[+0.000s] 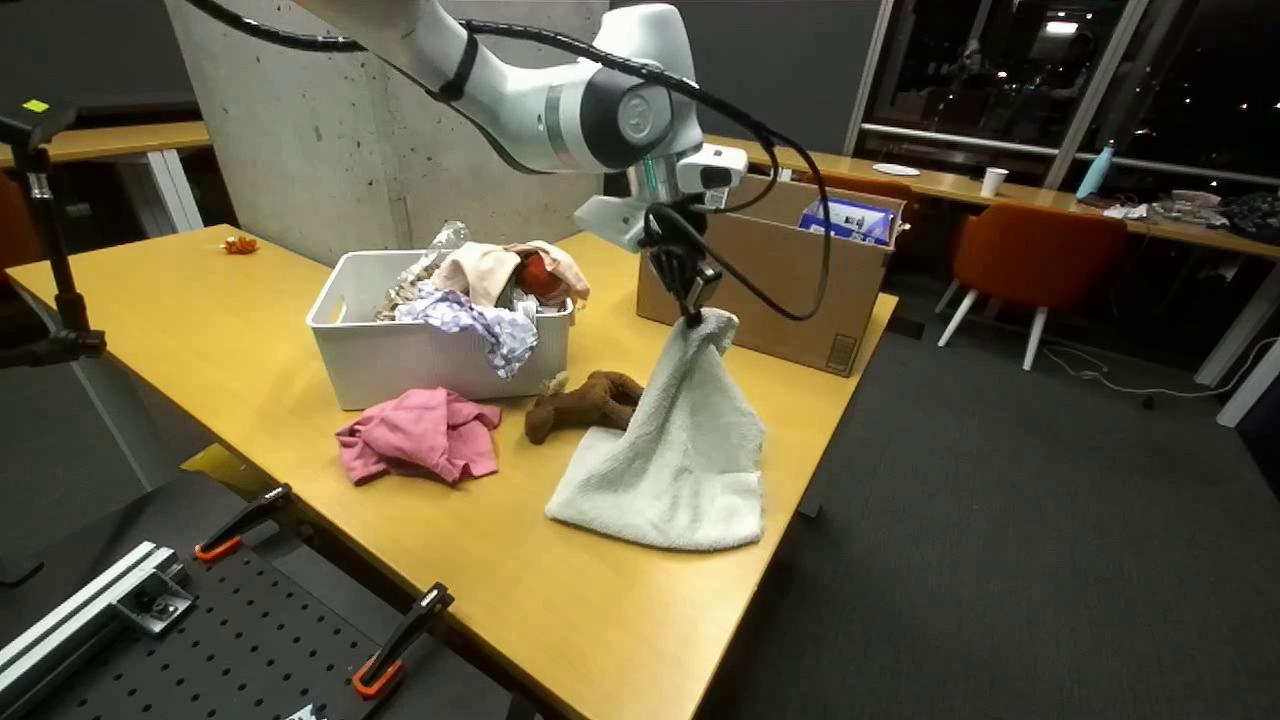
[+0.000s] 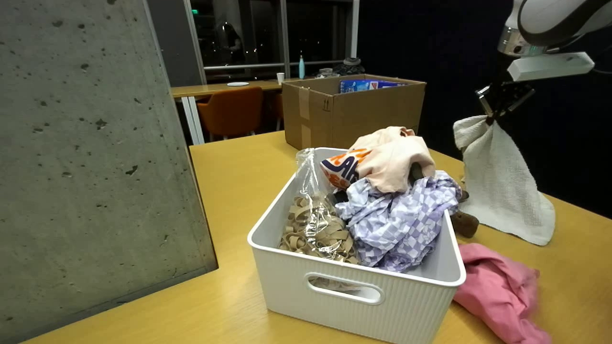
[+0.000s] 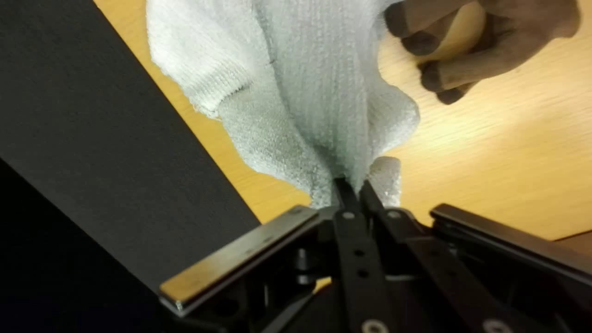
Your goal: Place the towel over the moose then place them in the storage box.
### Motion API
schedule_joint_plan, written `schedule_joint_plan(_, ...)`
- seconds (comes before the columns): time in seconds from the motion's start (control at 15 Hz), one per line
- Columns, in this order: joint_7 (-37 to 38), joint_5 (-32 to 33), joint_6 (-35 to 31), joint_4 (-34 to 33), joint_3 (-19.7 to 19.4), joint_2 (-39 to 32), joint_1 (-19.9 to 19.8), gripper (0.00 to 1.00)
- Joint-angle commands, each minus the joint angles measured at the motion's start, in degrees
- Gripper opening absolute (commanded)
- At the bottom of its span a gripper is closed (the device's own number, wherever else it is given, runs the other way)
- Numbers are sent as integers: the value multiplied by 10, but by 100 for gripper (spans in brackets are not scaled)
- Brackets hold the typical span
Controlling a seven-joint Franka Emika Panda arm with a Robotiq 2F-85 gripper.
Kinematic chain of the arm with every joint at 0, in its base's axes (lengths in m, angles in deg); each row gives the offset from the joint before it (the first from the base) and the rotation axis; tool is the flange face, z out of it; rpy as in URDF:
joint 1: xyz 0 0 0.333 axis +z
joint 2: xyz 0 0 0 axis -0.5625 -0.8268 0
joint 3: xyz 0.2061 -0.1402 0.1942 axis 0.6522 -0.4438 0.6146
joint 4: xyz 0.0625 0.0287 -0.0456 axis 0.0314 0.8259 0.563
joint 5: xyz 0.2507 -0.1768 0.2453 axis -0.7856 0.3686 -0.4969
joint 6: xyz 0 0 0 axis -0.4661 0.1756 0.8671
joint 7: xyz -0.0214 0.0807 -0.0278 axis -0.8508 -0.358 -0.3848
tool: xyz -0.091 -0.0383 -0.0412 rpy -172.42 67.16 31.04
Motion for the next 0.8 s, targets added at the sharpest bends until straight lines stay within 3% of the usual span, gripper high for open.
schedule_joint_plan(0.0, 13, 33, 37, -35, 20, -16, 33, 1)
schedule_joint_plan(0.67, 18, 55, 39, -15, 51, -25, 99, 1)
schedule_joint_plan(0.73, 14, 56, 37, -18, 54, -29, 99, 26)
